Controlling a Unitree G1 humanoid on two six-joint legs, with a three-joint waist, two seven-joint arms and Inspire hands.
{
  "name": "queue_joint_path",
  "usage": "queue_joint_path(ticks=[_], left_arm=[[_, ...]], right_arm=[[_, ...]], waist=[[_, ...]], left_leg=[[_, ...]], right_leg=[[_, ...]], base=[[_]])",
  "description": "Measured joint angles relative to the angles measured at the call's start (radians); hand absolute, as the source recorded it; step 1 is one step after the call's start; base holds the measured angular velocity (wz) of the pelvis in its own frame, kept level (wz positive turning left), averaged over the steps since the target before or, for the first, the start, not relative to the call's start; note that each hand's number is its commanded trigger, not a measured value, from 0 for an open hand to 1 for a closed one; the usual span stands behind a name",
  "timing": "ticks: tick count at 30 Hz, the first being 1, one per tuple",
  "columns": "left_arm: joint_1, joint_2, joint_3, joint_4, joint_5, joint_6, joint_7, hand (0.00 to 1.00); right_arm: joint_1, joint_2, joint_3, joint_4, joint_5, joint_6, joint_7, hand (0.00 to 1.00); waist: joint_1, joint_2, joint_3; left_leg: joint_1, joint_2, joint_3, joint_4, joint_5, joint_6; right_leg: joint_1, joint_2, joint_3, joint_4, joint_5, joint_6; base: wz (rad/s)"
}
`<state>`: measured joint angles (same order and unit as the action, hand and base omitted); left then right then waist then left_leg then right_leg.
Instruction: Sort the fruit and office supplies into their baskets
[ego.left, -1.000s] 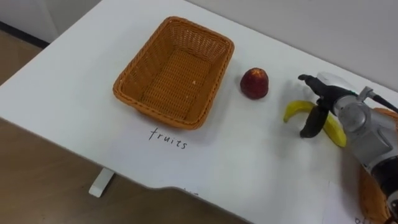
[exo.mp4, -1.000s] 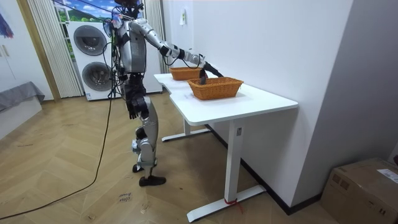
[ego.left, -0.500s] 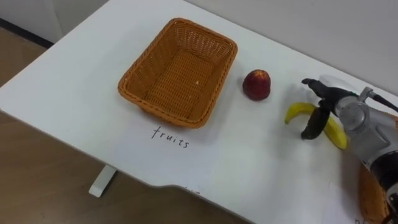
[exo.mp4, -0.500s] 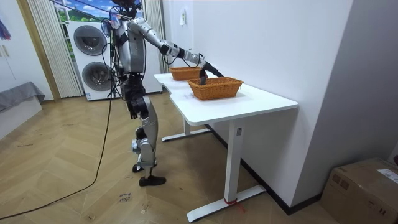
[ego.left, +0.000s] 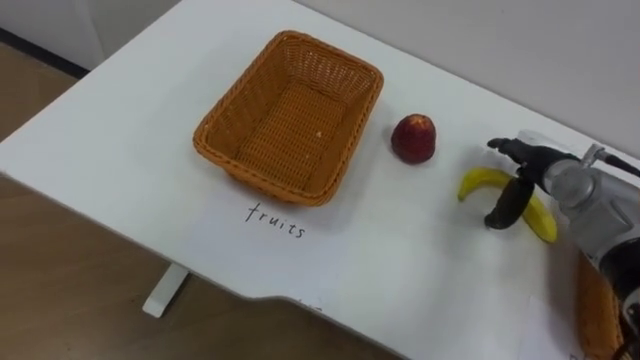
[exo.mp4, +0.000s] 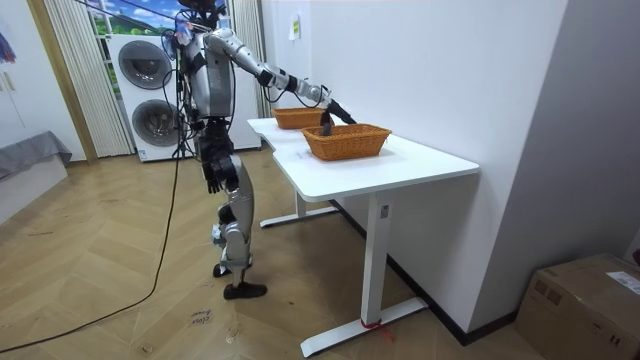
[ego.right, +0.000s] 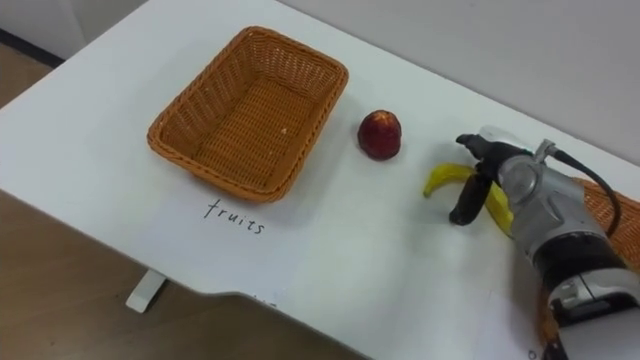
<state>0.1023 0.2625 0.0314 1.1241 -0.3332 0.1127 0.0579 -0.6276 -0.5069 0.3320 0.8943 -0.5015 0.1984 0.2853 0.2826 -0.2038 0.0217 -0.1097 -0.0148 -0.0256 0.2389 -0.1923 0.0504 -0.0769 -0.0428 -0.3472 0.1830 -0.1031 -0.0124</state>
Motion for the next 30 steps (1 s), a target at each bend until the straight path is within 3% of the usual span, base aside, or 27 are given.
queue_joint_path(ticks=[18,19,20,21,22,30], left_arm=[[-0.038,0.003,0.001,0.028,0.001,0.013,-0.003,0.00],[-0.039,0.004,0.002,0.030,0.002,0.013,-0.003,0.00],[-0.040,0.005,0.002,0.032,0.004,0.013,-0.004,0.00],[-0.040,0.005,0.002,0.032,0.009,0.013,-0.004,0.00],[-0.040,0.005,0.002,0.033,0.019,0.013,-0.005,0.00],[-0.046,0.008,0.002,0.033,0.023,0.013,-0.010,0.00]], right_arm=[[-0.003,0.000,0.002,0.003,0.022,0.021,0.089,0.00],[-0.003,0.000,0.002,0.002,0.018,0.021,0.092,0.31],[-0.003,-0.001,0.002,-0.001,0.016,0.022,0.098,0.71],[-0.003,-0.002,0.002,-0.002,0.016,0.022,0.099,0.79],[-0.003,-0.002,0.002,-0.002,0.016,0.022,0.103,1.00],[-0.021,-0.016,0.036,-0.016,-0.047,0.036,0.065,1.00]], waist=[[0.027,-0.008,0.0046],[0.028,-0.008,0.0046],[0.028,-0.008,0.0046],[0.028,-0.008,0.0046],[0.028,-0.008,0.0046],[0.030,-0.008,0.0046]], left_leg=[[0.000,0.001,-0.009,-0.001,0.004,-0.006],[-0.001,0.001,-0.008,-0.001,0.004,-0.006],[-0.001,0.001,-0.008,-0.001,0.004,-0.006],[-0.001,0.001,-0.008,-0.001,0.004,-0.006],[-0.001,0.001,-0.008,-0.001,0.004,-0.006],[-0.001,0.003,-0.008,-0.004,0.005,-0.007]], right_leg=[[0.008,0.004,-0.012,-0.014,0.004,-0.006],[0.007,0.004,-0.012,-0.014,0.004,-0.006],[0.006,0.004,-0.012,-0.014,0.004,-0.006],[0.006,0.004,-0.012,-0.014,0.004,-0.006],[0.006,0.004,-0.012,-0.014,0.004,-0.007],[0.005,0.006,-0.011,-0.016,0.004,-0.007]], base=[[0.01],[0.00],[0.00],[0.00],[0.00],[0.00]])
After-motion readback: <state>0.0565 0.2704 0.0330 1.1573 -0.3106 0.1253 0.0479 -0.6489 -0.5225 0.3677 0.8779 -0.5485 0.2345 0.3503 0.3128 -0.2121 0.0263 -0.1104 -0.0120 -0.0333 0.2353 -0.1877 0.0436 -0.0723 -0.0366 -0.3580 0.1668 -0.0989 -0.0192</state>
